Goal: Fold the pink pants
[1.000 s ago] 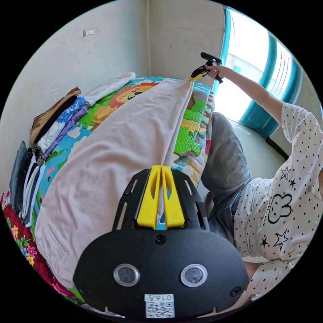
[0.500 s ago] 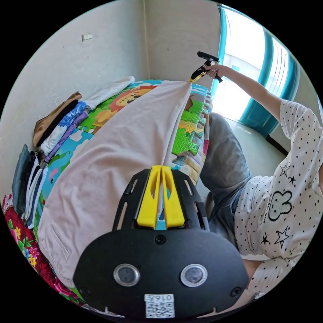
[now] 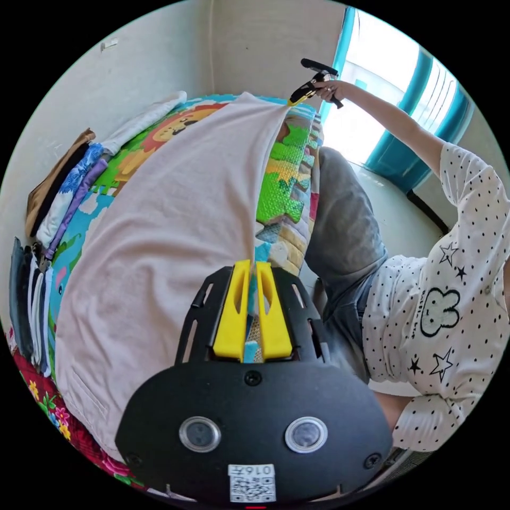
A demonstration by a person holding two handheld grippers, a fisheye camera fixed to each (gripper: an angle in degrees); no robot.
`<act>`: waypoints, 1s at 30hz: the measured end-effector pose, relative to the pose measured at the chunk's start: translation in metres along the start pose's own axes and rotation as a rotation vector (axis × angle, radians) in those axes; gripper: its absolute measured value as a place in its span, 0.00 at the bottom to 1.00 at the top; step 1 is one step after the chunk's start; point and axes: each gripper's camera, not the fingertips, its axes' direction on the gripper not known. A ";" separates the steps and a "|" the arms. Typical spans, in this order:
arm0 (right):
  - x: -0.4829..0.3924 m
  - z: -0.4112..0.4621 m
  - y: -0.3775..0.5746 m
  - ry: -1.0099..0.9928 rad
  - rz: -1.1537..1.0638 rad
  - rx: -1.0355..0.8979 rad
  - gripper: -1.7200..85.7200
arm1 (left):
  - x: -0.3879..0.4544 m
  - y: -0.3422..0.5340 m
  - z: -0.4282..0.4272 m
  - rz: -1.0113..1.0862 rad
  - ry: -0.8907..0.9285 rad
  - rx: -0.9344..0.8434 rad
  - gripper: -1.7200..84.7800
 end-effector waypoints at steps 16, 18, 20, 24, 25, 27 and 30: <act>-0.359 0.007 0.166 0.423 -0.561 0.550 0.11 | -0.095 0.411 -0.114 -1.118 -0.606 0.696 0.08; -0.429 0.025 0.200 0.349 -0.708 0.658 0.13 | -0.124 0.477 -0.102 -1.178 -0.451 0.734 0.11; -0.513 0.053 0.238 0.176 -0.850 0.738 0.16 | -0.146 0.510 -0.087 -1.190 -0.370 0.698 0.13; -0.626 0.099 0.280 -0.160 -1.069 0.657 0.17 | -0.197 0.568 -0.047 -1.158 -0.129 0.670 0.15; -0.661 0.115 0.292 -0.227 -1.112 0.612 0.17 | -0.204 0.575 -0.042 -1.144 -0.086 0.681 0.14; -0.715 0.141 0.311 -0.248 -1.167 0.548 0.16 | -0.227 0.603 -0.019 -1.067 0.107 0.709 0.11; -0.796 0.186 0.350 -0.106 -1.293 0.491 0.16 | -0.240 0.638 -0.005 -1.001 0.185 0.783 0.05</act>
